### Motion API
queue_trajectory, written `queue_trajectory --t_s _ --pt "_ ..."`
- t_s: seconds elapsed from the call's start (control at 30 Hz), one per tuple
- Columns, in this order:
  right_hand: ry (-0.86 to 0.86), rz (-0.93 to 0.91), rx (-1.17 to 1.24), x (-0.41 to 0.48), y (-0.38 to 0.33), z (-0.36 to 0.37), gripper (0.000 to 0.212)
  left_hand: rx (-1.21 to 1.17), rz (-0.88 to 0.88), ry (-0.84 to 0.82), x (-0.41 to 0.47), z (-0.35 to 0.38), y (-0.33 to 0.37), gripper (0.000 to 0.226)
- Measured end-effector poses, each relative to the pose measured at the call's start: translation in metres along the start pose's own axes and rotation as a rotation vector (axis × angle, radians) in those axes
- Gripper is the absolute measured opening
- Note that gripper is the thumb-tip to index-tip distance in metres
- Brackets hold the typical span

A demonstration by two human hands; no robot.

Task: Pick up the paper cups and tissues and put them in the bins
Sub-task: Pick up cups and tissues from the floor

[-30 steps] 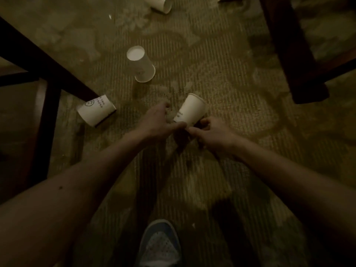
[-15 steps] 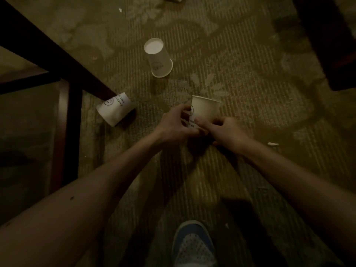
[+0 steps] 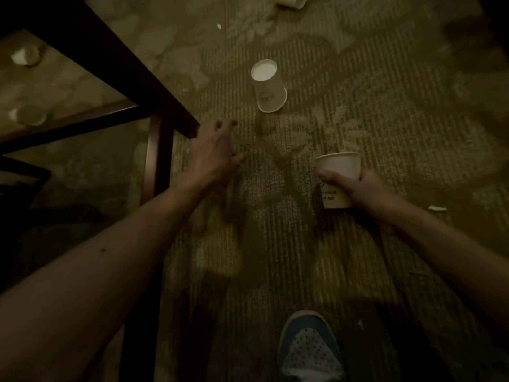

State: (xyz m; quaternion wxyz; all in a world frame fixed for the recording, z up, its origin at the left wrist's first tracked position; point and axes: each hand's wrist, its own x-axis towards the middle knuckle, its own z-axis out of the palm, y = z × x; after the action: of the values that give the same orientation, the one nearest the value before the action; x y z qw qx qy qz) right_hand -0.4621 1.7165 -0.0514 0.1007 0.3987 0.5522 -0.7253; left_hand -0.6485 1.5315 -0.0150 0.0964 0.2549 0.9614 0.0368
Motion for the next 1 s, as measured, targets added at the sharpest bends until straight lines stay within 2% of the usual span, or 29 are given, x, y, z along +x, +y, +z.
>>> queue_trajectory --t_s 0.1,0.17,0.3,0.4,0.47,0.5,0.6,0.63,0.77,0.87,0.93,1.0 --pt "0.003 0.000 0.026 0.001 0.000 0.001 0.033 0.076 -0.048 -0.118 0.015 0.006 -0.024 0.084" --pt "-0.004 -0.007 0.032 0.001 0.001 0.001 0.033 0.102 -0.054 -0.114 0.020 0.016 -0.032 0.088" --pt "-0.003 -0.038 0.058 0.000 0.004 0.000 0.027 0.194 -0.107 -0.046 0.024 0.030 -0.035 0.083" --pt "-0.010 -0.057 0.060 0.000 0.005 -0.001 0.026 0.250 -0.117 0.003 0.024 0.034 -0.039 0.069" --pt "-0.011 -0.062 0.055 0.000 0.006 -0.001 0.029 0.218 -0.126 -0.024 0.021 0.034 -0.040 0.065" --pt "-0.008 -0.058 0.052 0.000 0.007 0.000 0.033 0.110 -0.162 -0.063 0.020 0.031 -0.038 0.069" --pt "-0.004 -0.027 0.066 -0.001 0.006 -0.001 0.039 -0.525 -0.315 -0.269 0.017 0.016 -0.017 0.090" --pt "-0.019 -0.011 0.077 -0.001 0.005 -0.002 0.042 -0.663 -0.320 -0.312 0.015 0.010 -0.006 0.095" --pt "-0.148 0.060 0.198 -0.002 0.001 -0.010 0.060 -0.907 -0.242 -0.405 0.003 -0.001 0.037 0.107" --pt "-0.307 0.109 0.383 -0.002 -0.001 -0.015 0.055 -1.073 -0.246 -0.414 -0.002 -0.002 0.057 0.107" --pt "-0.358 0.135 0.544 -0.002 -0.003 -0.016 0.054 -1.221 -0.273 -0.392 -0.004 0.000 0.063 0.106" --pt "-0.395 0.136 0.708 -0.001 -0.007 -0.015 0.057 -1.266 -0.274 -0.351 -0.005 0.005 0.068 0.102"
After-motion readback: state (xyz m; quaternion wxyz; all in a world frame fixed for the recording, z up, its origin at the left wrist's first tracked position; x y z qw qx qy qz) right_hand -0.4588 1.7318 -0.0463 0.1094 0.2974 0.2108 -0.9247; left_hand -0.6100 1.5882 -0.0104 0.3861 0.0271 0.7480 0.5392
